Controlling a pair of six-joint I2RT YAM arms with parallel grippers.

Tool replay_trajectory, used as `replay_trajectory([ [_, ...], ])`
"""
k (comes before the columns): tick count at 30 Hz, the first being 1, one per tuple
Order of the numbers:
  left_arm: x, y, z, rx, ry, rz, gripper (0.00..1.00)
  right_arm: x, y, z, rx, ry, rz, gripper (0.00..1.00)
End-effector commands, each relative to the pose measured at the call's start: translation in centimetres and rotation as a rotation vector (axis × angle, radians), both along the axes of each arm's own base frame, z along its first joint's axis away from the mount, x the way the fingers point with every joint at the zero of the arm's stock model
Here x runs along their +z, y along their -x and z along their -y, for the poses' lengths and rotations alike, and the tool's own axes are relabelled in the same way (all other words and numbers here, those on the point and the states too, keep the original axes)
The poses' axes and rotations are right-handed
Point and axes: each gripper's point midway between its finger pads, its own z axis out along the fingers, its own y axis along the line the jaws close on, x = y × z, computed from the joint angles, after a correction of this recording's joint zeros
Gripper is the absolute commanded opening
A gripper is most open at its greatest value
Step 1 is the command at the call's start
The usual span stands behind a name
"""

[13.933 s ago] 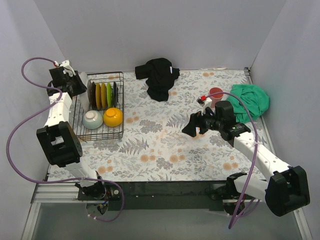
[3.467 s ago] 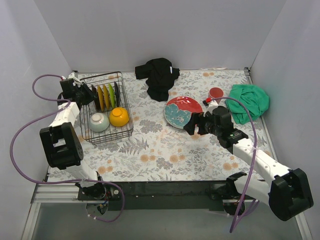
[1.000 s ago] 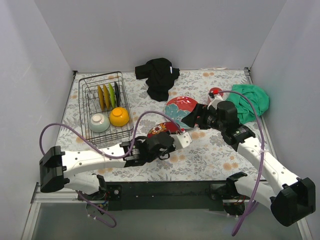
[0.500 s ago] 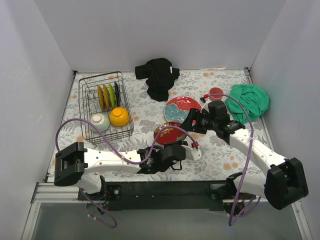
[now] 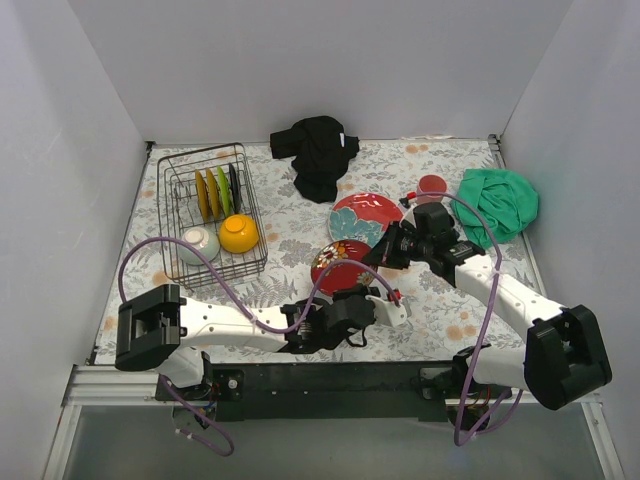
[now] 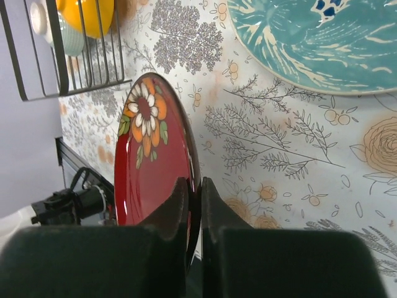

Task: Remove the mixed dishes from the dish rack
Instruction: Pick up the plate from the dish rack.

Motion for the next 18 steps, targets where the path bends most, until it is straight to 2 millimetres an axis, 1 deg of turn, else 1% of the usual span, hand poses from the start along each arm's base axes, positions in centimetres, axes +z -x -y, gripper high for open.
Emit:
replay_trajectory([
  [1, 2.8, -1.1, -0.2, 0.069, 0.096, 0.053, 0.15, 0.4, -0.3, 0.2, 0.008, 0.016, 0.084, 0.01],
  [3, 3.0, -1.2, -0.4, 0.082, 0.113, 0.046, 0.24, 0.6, -0.7, 0.6, -0.026, 0.023, 0.1, 0.01],
  [4, 3.1, -1.2, -0.4, 0.087, 0.12, 0.042, 0.3, 0.8, -0.9, 0.9, -0.042, 0.024, 0.112, 0.01],
  [5, 3.2, -1.2, -0.5, 0.091, 0.127, 0.038, 0.41, 1.0, -1.3, 1.2, -0.064, 0.027, 0.124, 0.01],
  [7, 3.5, -1.3, -0.7, 0.107, 0.157, 0.02, 0.58, 1.5, -1.9, 1.9, -0.1, 0.022, 0.14, 0.01],
  [8, 3.7, -1.6, -0.9, 0.121, 0.167, 0.013, 0.73, 1.7, -2.3, 2.1, -0.121, 0.02, 0.156, 0.01],
  [12, 4.5, -2.2, -1.4, 0.151, 0.206, -0.042, 0.93, 2.1, -3.2, 3.2, -0.198, -0.001, 0.181, 0.01],
  [13, 5.1, -2.1, -1.2, 0.152, 0.243, -0.063, 0.96, 1.9, -3.4, 3.5, -0.214, -0.003, 0.177, 0.01],
  [14, 5.1, -2.5, -1.7, 0.168, 0.239, -0.076, 0.98, 1.8, -3.5, 3.7, -0.226, -0.002, 0.174, 0.01],
  [15, 5.1, -2.6, -2.0, 0.173, 0.234, -0.092, 0.98, 2.3, -4.1, 3.6, -0.24, -0.022, 0.199, 0.01],
  [16, 5.7, -2.8, -2.1, 0.18, 0.256, -0.104, 0.98, 2.3, -4.4, 3.9, -0.255, -0.024, 0.201, 0.01],
  [17, 6.3, -3.4, -2.5, 0.201, 0.291, -0.127, 0.98, 2.3, -4.8, 4.1, -0.272, -0.021, 0.204, 0.01],
  [18, 6.3, -3.7, -3.0, 0.218, 0.294, -0.143, 0.98, 2.4, -5.2, 4.2, -0.285, -0.027, 0.215, 0.01],
])
